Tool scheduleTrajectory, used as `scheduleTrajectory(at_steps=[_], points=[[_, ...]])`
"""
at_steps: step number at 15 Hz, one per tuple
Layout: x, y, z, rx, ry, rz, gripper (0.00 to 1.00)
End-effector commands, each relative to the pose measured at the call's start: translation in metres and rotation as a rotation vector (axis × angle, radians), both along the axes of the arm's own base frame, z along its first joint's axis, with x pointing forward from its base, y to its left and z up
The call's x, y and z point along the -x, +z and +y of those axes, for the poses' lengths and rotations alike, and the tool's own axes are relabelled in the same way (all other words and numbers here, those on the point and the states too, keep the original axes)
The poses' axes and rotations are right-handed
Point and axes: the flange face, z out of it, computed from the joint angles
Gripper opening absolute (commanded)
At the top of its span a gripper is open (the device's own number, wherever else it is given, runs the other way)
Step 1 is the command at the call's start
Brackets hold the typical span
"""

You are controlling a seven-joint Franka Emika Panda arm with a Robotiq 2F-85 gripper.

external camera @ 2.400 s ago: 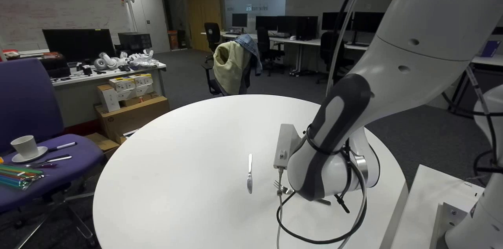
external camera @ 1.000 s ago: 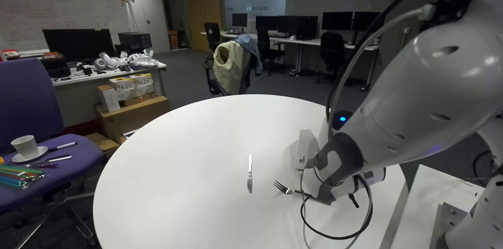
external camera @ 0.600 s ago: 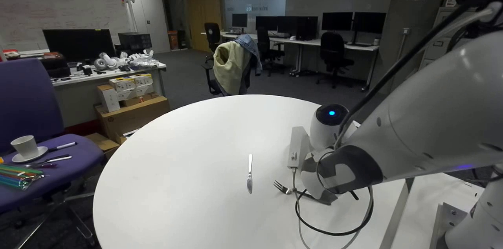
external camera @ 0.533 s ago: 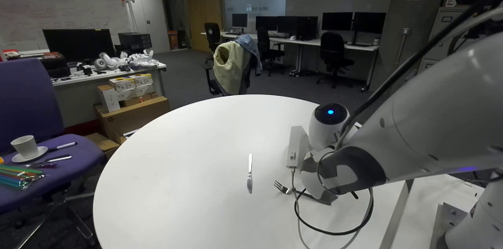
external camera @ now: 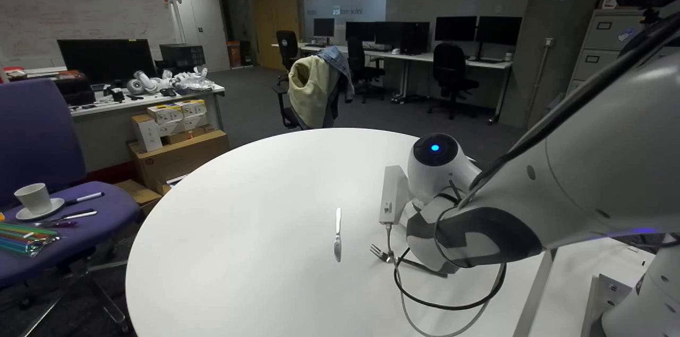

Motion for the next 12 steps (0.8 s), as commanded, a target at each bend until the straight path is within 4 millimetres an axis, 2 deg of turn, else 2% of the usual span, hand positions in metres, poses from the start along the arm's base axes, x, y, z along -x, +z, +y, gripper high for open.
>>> scheduleTrajectory(at_steps=[1, 6, 12], points=[[-0.004, 0.006, 0.005, 0.0, -0.009, 0.007, 1.0], [-0.007, 0.006, 0.01, -0.019, -0.017, -0.004, 1.0], [-0.002, 0.006, -0.006, -0.188, -0.159, -0.05, 1.0]])
